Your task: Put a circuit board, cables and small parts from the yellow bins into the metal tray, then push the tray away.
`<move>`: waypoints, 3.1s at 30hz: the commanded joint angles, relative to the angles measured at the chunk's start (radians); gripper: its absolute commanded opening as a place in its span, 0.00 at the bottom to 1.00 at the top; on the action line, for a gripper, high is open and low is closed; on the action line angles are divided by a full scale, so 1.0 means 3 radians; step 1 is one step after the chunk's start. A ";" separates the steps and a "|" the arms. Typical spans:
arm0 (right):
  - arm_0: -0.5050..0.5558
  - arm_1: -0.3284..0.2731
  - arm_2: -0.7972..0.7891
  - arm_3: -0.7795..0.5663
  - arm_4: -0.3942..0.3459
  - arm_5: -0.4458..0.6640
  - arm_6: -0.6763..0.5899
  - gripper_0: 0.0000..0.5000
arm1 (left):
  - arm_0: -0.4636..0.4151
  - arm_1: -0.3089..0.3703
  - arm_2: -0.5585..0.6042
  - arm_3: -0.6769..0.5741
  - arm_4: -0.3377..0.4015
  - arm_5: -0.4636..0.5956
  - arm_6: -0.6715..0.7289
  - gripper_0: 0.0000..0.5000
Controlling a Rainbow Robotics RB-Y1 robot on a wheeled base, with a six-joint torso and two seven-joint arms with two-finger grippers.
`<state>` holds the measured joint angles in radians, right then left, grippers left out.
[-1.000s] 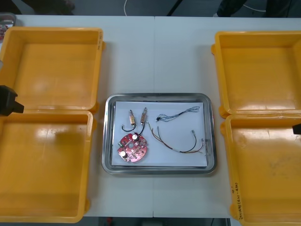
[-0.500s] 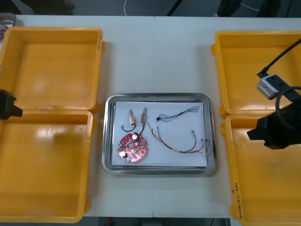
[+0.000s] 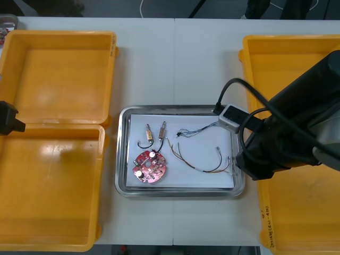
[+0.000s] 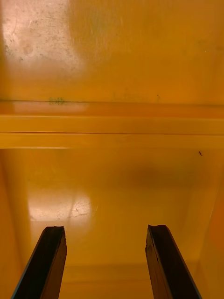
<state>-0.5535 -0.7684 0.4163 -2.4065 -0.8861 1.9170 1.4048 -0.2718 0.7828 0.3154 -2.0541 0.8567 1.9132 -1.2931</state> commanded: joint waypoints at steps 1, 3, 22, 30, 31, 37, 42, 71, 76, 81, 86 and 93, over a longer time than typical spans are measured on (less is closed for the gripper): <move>-0.0318 0.0179 0.0463 -0.0098 0.0228 0.0010 0.0170 1.00 | 0.0042 0.0147 0.0094 -0.0102 0.0018 0.0022 -0.0210 1.00; -0.0379 0.0230 0.0612 -0.0088 0.0305 0.0010 0.0201 1.00 | 0.0042 0.0147 0.0094 -0.0102 0.0018 0.0022 -0.0210 1.00; -0.0594 0.0746 0.1358 0.0582 0.0714 -0.0397 0.1024 1.00 | 0.0042 0.0147 0.0094 -0.0102 0.0018 0.0022 -0.0210 1.00; -0.0594 0.0905 0.1650 0.0664 0.0924 -0.0443 0.1188 1.00 | 0.0042 0.0147 0.0094 -0.0102 0.0018 0.0022 -0.0210 1.00; -0.0599 0.0905 0.1716 0.0669 0.0970 -0.0443 0.1188 1.00 | 0.0042 0.0147 0.0094 -0.0102 0.0018 0.0022 -0.0210 1.00; -0.0594 0.0930 0.1987 0.0694 0.1169 -0.0499 0.1147 1.00 | 0.0042 0.0147 0.0094 -0.0102 0.0018 0.0022 -0.0210 1.00; -0.0584 0.1022 0.2013 0.0883 0.1144 -0.0499 0.1142 1.00 | 0.0042 0.0147 0.0094 -0.0102 0.0018 0.0022 -0.0210 1.00; -0.0461 0.1237 0.2299 0.1277 0.1379 -0.0704 0.0973 1.00 | 0.0042 0.0147 0.0094 -0.0102 0.0018 0.0022 -0.0210 1.00; -0.0456 0.1263 0.2360 0.1313 0.1430 -0.0719 0.0932 1.00 | 0.0042 0.0147 0.0094 -0.0102 0.0018 0.0022 -0.0210 1.00; -0.0374 0.1263 0.2391 0.1318 0.1501 -0.0816 0.0881 1.00 | 0.0042 0.0147 0.0094 -0.0102 0.0018 0.0022 -0.0210 1.00; -0.0333 0.1263 0.2412 0.1318 0.1604 -0.0852 0.0865 1.00 | 0.0042 0.0147 0.0094 -0.0102 0.0018 0.0022 -0.0210 1.00; -0.0318 0.1252 0.2432 0.1318 0.1665 -0.0852 0.0850 1.00 | 0.0042 0.0147 0.0094 -0.0102 0.0018 0.0022 -0.0210 1.00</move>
<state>-0.6620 -0.4152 1.1216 -1.9998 -0.4050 1.6710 1.6972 -0.2716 0.7829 0.3161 -2.0557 0.8567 1.9132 -1.2931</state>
